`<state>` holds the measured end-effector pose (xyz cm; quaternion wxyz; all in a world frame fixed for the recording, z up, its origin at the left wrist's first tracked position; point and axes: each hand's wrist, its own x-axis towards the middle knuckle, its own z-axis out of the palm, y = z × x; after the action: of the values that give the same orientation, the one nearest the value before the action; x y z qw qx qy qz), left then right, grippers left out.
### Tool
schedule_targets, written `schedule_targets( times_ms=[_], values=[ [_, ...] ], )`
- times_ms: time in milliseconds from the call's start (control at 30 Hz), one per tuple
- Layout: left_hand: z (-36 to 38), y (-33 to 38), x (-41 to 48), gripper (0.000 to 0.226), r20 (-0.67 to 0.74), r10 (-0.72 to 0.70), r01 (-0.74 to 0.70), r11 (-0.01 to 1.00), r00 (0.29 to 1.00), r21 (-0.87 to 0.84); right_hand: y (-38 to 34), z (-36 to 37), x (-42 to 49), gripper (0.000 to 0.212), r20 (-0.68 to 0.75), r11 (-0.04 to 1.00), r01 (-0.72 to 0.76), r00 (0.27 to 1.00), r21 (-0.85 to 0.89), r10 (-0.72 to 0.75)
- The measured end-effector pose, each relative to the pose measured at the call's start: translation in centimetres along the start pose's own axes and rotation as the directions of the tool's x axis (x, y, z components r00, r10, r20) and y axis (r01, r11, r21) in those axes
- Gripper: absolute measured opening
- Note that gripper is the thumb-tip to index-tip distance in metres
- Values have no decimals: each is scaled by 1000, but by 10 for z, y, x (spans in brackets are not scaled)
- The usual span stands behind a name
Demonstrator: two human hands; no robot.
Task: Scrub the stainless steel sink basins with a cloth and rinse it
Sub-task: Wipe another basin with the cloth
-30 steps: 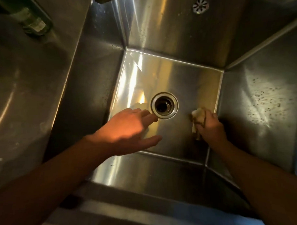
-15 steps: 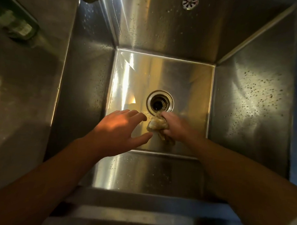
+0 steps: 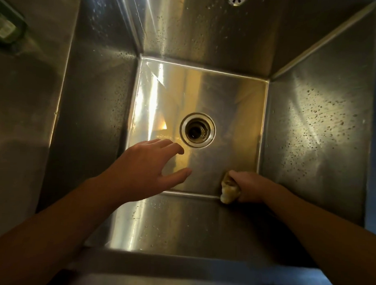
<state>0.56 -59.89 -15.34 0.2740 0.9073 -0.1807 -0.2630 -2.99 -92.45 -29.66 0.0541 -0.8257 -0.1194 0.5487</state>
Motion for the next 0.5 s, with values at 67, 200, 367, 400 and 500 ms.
schedule_targets(
  times_ms=[67, 200, 367, 400, 500],
  values=[
    [0, 0, 2, 73, -12, -8, 8, 1000, 1000, -5, -6, -4, 5, 57, -53, 998, 10, 999, 67, -6],
    [1, 0, 7, 71, -20, 1, 0, 1000, 1000, 23, -33, -3, 16, 61, -331, 968, 30, 942, 249, 56],
    [-1, 0, 19, 64, -52, 56, -52, 996, 997, 78, -16, -17, 10, 66, -517, 820, -198, 691, 537, 506],
    [-2, 0, 23, 63, -58, 66, -61, 993, 996, 97, -11, -20, 8, 64, -516, 805, -229, 665, 547, 540],
    [-1, -2, 33, 63, -59, 81, -72, 988, 995, 138, -10, -30, 14, 61, -523, 792, -235, 640, 563, 563]
  ],
)
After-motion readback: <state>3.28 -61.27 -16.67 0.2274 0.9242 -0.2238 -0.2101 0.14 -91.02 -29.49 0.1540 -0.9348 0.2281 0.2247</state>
